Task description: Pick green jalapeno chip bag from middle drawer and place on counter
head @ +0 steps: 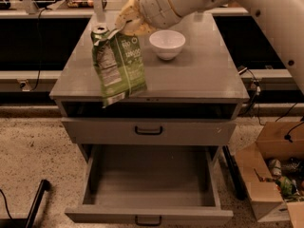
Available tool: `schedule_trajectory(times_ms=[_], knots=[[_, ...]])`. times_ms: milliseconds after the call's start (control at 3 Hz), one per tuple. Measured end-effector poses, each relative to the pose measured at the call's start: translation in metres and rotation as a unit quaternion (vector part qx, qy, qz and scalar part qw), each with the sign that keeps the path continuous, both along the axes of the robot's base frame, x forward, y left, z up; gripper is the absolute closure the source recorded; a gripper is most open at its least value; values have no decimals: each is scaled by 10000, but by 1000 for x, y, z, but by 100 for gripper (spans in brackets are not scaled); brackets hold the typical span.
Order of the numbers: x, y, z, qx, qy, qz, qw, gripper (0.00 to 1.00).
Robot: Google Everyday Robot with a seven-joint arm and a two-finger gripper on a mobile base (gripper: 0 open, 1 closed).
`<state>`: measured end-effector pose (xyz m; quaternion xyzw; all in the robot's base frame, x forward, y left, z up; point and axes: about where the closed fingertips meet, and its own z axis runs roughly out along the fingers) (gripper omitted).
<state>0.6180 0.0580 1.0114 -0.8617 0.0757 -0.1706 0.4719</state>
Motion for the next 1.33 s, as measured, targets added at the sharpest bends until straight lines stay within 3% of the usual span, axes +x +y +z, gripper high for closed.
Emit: schedule_trajectory(times_ms=[333,667,1000,1333], knots=[[8,7,22,-236,-297,267,9989,100],[23,27,47,-63,-649,799,9947,100],[40,25,53,557,-725,980,9910,100],[48,-5,38,998,-605,710,9906,100]])
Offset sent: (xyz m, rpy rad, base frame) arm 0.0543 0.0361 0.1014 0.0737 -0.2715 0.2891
